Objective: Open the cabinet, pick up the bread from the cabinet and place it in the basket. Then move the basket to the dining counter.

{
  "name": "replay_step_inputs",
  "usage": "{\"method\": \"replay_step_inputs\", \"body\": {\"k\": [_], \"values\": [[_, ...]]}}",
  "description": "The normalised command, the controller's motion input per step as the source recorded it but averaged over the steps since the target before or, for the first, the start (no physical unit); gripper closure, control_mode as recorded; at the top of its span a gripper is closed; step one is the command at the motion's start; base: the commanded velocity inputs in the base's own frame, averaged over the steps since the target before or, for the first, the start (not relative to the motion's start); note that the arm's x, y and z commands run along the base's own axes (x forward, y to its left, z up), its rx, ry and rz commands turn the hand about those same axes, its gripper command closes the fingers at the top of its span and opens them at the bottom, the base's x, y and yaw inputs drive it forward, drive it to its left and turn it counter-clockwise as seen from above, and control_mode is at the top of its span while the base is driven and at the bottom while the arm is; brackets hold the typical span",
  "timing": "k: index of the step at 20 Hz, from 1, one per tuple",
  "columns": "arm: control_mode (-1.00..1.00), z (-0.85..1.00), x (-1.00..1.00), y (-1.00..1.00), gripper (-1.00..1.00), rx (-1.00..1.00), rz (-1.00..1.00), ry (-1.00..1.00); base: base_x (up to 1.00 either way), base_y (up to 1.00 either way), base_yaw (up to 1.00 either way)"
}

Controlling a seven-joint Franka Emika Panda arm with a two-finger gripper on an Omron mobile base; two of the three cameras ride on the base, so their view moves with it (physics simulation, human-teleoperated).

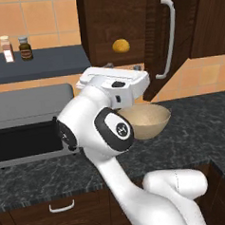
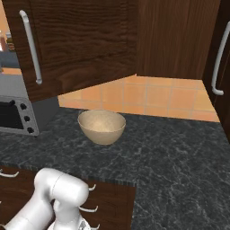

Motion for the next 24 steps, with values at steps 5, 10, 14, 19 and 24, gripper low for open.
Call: {"method": "replay_step_inputs", "body": {"k": [5,10,14,19,24], "values": [[-1.00,-0.17,0.40,-0.22,-1.00,0.10,-0.51,0.00,0.00,0.00,0.00],[-1.00,0.00,0.14,-0.48,-1.00,0.08,-0.37,0.00,0.00,0.00,0.00],[-1.00,0.00,0.16,-0.29,-1.00,0.02,-0.33,0.00,0.00,0.00,0.00],[-1.00,-0.02,0.02,-0.30,-1.00,0.00,-0.19,0.00,0.00,0.00,0.00],[-1.00,-0.05,-0.09,-0.60,-1.00,0.03,-0.30,0.00,0.00,0.00,0.00]]}}
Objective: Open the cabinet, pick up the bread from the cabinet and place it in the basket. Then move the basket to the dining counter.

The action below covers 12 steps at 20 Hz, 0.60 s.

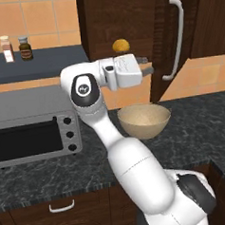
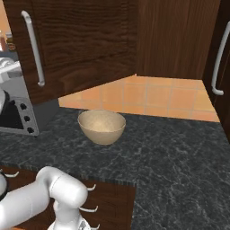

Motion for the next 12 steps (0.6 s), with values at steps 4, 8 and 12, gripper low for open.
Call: {"method": "replay_step_inputs", "body": {"k": [4,8,12], "values": [[-1.00,0.00,-0.21,-0.81,-1.00,0.04,-0.27,0.00,0.00,0.00,0.00],[-1.00,0.00,-0.51,-0.96,-1.00,0.07,-0.12,-0.02,0.00,0.00,0.00],[-1.00,0.00,-0.06,-1.00,-1.00,0.09,0.00,0.00,0.00,0.00,0.00]]}}
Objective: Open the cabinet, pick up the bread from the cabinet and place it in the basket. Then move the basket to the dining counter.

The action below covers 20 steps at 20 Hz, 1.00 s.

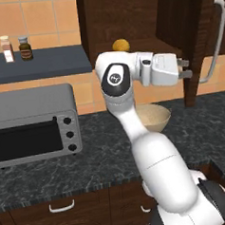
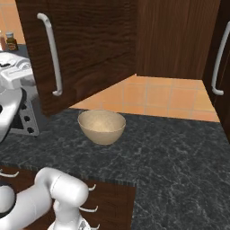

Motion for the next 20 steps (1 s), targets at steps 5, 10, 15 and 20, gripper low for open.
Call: {"method": "replay_step_inputs", "body": {"k": [5,10,15,20], "values": [[-1.00,0.00,-0.01,-0.98,-1.00,0.07,0.00,0.00,0.00,0.00,0.00],[-1.00,0.00,0.00,-0.88,-1.00,0.07,0.00,0.00,0.00,0.00,0.00],[-1.00,0.00,0.00,-0.87,-1.00,0.07,0.00,0.00,0.00,0.00,0.00],[-1.00,0.00,0.00,-0.43,-1.00,0.04,0.05,0.00,0.00,0.00,0.00]]}}
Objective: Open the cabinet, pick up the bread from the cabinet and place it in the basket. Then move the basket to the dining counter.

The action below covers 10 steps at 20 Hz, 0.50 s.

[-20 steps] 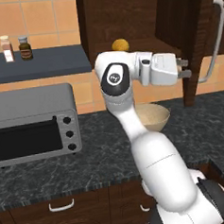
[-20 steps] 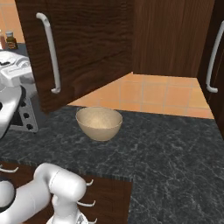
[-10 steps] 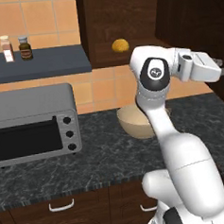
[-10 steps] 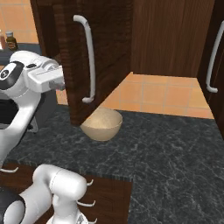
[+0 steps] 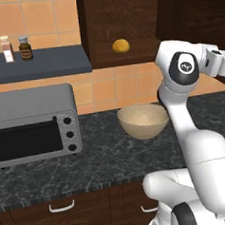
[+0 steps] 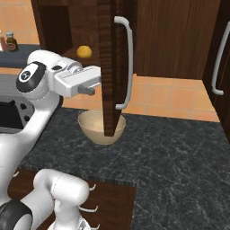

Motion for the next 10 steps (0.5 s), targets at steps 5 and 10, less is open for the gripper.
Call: {"method": "replay_step_inputs", "body": {"k": [5,10], "values": [[-1.00,0.00,0.00,0.04,-1.00,0.01,0.13,0.00,0.00,0.00,0.00],[-1.00,0.00,0.01,0.77,-1.00,0.00,0.34,0.02,0.00,0.00,0.00]]}}
